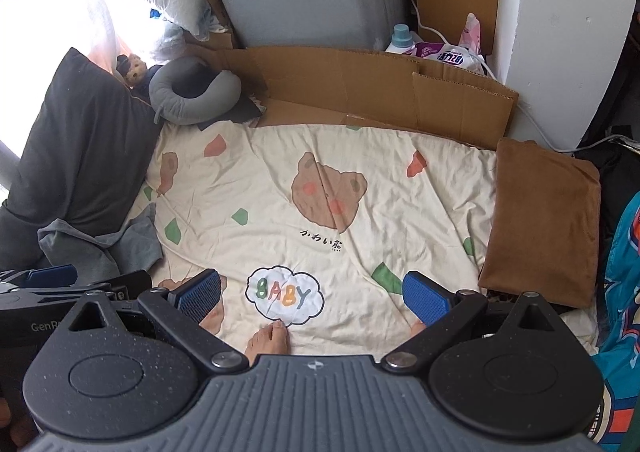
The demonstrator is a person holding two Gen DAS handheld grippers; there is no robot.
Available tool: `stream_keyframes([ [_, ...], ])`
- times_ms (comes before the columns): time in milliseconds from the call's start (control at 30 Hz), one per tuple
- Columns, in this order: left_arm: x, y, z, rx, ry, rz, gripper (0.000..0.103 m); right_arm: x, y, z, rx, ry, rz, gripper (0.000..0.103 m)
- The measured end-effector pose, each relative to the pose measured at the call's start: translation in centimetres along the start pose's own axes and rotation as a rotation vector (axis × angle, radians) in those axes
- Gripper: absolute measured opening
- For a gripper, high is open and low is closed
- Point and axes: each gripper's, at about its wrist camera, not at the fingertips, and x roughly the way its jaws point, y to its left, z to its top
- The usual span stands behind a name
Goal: Fold clothes
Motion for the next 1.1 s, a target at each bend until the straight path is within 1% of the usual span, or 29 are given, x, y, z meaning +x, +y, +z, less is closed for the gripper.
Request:
stream_keyframes([
  [167, 0.0, -0.3, -0.1, 0.032, -0.009, 0.022, 0.103, 0.4, 0.1, -0.3, 0.023, 0.001, 0.019, 0.100],
  [233, -0.1, -0.4, -0.2, 0.045, -0.015, 0.030, 0.103, 0.5, 0.5, -0.3, 0.009, 0.004, 0.028, 0.100],
  [433, 0.1, -0.3, -0.1, 0.040, -0.011, 0.040, 0.103, 0.7, 1.7, -0.5, 0.013, -0.002, 0.029, 0.100],
  [767, 0.2, -0.4, -0.1, 0.043, -0.010, 0.045, 0.102, 0.5, 0.9, -0.3, 0.007, 0.000, 0.023, 0.100],
  [1100, 0.3, 0.2, 0.0, 0.027, -0.004, 0.045, 0.102, 0.5, 0.5, -0.2, 0.008, 0.001, 0.019, 0.100],
])
